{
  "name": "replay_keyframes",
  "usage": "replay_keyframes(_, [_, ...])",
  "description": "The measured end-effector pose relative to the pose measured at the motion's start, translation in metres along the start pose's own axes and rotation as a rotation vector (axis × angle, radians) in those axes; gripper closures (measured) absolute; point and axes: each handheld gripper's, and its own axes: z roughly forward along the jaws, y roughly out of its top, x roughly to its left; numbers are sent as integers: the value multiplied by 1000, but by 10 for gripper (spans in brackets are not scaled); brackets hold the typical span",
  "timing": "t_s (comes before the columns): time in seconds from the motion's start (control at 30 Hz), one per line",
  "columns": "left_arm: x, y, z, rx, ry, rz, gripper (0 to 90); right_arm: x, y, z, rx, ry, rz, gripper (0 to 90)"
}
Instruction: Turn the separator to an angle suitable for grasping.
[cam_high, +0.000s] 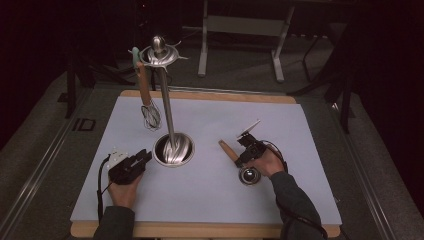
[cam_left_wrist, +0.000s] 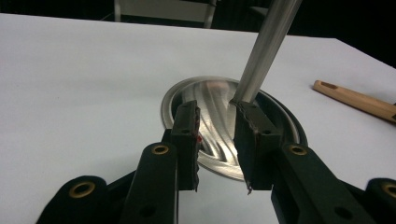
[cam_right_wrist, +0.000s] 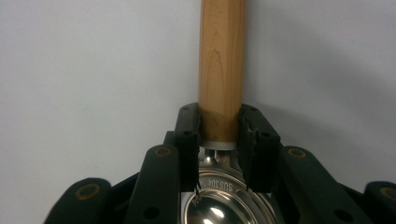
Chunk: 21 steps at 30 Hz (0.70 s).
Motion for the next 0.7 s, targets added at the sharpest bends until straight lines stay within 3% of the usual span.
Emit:
replay_keyframes(0.23, [0,0,0,-1,1,-1,704,5,6,3,15,21,4,704])
replay_keyframes(0.7, [-1,0,1,5,5,8,703,18,15,7,65,-29,-74,708])
